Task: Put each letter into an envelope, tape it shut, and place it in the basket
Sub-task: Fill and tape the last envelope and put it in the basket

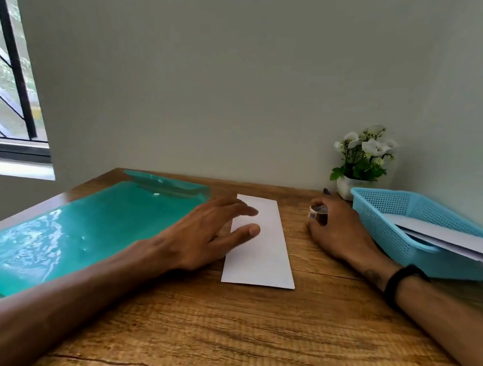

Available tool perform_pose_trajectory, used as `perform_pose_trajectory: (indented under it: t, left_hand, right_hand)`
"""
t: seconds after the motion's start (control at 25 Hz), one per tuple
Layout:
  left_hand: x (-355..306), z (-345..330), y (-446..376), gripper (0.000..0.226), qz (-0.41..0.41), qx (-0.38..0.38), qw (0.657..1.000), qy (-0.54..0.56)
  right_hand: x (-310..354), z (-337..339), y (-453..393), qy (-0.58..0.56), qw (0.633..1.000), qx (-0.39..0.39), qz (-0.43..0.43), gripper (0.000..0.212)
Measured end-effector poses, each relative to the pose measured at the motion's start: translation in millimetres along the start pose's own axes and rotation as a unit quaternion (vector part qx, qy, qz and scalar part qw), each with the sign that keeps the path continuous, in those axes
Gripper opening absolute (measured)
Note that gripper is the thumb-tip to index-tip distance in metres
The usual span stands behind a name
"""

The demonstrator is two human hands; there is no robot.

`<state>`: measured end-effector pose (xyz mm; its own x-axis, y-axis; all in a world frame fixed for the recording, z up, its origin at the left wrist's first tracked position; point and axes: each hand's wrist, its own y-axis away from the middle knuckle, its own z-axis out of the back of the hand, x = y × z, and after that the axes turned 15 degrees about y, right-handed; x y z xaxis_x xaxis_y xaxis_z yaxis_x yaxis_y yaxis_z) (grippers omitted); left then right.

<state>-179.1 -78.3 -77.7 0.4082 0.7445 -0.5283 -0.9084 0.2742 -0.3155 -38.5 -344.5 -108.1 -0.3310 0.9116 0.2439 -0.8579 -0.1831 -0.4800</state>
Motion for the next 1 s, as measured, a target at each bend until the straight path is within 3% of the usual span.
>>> perform_pose_trajectory:
  t: [0.12, 0.2, 0.36, 0.44, 0.64, 1.0]
  left_hand:
    - [-0.3, 1.8, -3.1, 0.054, -0.039, -0.076, 0.996, -0.003]
    - [-3.6, 2.9, -10.9, 0.055, -0.061, -0.105, 0.993, 0.001]
    - [-12.0, -11.3, -20.6, 0.070, -0.074, -0.099, 0.991, 0.046]
    - [-13.4, -17.2, -18.9, 0.066, -0.102, -0.088, 0.989, 0.061]
    - [-16.9, -13.3, -14.9, 0.032, -0.161, -0.147, 0.972, 0.090]
    - [-11.8, -5.3, -11.0, 0.029, -0.152, -0.182, 0.968, 0.081]
  right_hand:
    - [5.6, 10.7, 5.8, -0.027, 0.999, -0.028, 0.020, 0.029]
    - [17.3, 20.4, 13.8, -0.054, 0.996, -0.052, 0.049, 0.038]
    - [49.1, 40.9, 43.6, -0.179, 0.976, -0.057, 0.113, 0.058]
    - [62.5, 46.8, 57.5, -0.235, 0.960, -0.065, 0.136, 0.058]
    - [75.9, 51.2, 70.6, -0.261, 0.951, -0.081, 0.141, 0.047]
    - [67.4, 43.0, 67.0, -0.286, 0.950, -0.073, 0.101, 0.018]
